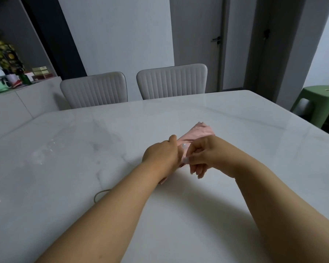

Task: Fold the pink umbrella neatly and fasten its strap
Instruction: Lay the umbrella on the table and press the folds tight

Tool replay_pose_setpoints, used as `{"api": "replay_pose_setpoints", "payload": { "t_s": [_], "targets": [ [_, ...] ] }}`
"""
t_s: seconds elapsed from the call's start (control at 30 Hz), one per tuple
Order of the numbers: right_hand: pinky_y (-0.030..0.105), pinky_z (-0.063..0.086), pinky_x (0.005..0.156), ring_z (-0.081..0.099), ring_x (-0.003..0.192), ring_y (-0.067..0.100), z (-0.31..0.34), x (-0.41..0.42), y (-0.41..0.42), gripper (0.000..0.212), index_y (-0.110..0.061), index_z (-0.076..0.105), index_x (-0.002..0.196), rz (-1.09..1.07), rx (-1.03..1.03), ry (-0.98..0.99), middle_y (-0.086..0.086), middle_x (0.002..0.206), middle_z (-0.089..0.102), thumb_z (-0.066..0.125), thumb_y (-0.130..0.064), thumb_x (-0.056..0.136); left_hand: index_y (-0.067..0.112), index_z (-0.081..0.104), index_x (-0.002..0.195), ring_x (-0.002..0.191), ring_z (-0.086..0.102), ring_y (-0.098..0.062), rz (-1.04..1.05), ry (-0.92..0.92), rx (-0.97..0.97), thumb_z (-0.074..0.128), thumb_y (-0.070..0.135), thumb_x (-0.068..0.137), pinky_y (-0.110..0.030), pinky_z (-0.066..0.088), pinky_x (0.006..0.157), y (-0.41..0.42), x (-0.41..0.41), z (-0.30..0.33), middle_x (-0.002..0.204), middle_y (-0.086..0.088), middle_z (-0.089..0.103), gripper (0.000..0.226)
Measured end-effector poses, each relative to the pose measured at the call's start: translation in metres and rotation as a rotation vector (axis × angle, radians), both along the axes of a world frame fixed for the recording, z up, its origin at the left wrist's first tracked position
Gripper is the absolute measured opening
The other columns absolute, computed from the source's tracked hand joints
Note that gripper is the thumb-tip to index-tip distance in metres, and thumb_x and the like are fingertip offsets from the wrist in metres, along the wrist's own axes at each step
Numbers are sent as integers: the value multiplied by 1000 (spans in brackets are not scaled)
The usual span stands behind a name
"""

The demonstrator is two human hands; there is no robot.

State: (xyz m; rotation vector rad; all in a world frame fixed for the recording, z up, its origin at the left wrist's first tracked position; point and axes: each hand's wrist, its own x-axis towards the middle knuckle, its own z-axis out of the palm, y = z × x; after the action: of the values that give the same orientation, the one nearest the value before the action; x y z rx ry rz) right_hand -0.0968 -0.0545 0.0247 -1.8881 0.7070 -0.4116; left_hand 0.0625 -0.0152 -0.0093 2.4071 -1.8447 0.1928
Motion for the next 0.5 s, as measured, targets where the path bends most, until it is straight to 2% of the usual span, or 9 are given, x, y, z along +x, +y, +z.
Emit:
{"api": "replay_pose_setpoints", "payload": {
  "t_s": [0.07,0.13,0.17,0.27,0.33,0.4,0.43,0.5],
  "targets": [
    [22,54,64,68,65,11,2,-3,-1,13,-3,68,86,59,-67,25,13,79,73,76,-3,75,10,27,142,104,59,-36,45,29,-34,33,32,99,-34,40,70,1,-3,-1,126,-12,59,48],
    [13,50,65,65,68,2,5,-4,-3,18,-18,70,85,72,-272,106,2,84,73,76,-4,76,12,23,146,112,56,-36,63,101,-90,31,29,100,-37,42,78,3,-4,-2,136,-13,50,49],
    [12,51,66,66,73,3,5,-4,-3,19,-22,70,85,73,-368,141,1,88,73,73,-4,79,12,22,147,115,54,-36,72,158,-120,31,28,100,-38,42,83,5,-3,-1,141,-13,44,50],
    [26,52,72,63,84,20,1,-1,-6,16,-16,75,95,-22,-684,179,8,96,70,63,-8,86,12,19,149,123,49,-34,99,323,-195,33,24,97,-39,41,94,9,-5,3,146,-14,39,55],
    [31,48,71,60,82,23,0,0,-8,15,-15,76,96,-46,-843,71,7,91,72,63,-14,88,12,16,151,124,49,-34,104,379,-229,39,27,94,-40,42,96,12,-9,5,145,-13,42,62],
    [30,48,73,62,83,23,-3,5,-14,14,-15,77,91,36,-992,5,4,90,72,66,-18,85,15,13,152,122,51,-34,99,400,-264,44,30,92,-41,43,97,14,-11,4,143,-10,45,69],
    [26,47,76,62,88,19,-7,9,-19,14,-13,77,91,61,-1017,-9,3,95,71,66,-18,85,18,11,152,121,52,-33,93,414,-277,46,31,93,-41,43,97,15,-11,3,142,-8,46,70],
    [17,43,79,59,94,8,-10,14,-22,13,-12,75,95,30,-924,3,-3,100,70,65,-14,88,21,13,152,120,52,-30,75,479,-319,47,28,94,-40,42,98,15,-7,1,140,-6,48,67]
  ]
}}
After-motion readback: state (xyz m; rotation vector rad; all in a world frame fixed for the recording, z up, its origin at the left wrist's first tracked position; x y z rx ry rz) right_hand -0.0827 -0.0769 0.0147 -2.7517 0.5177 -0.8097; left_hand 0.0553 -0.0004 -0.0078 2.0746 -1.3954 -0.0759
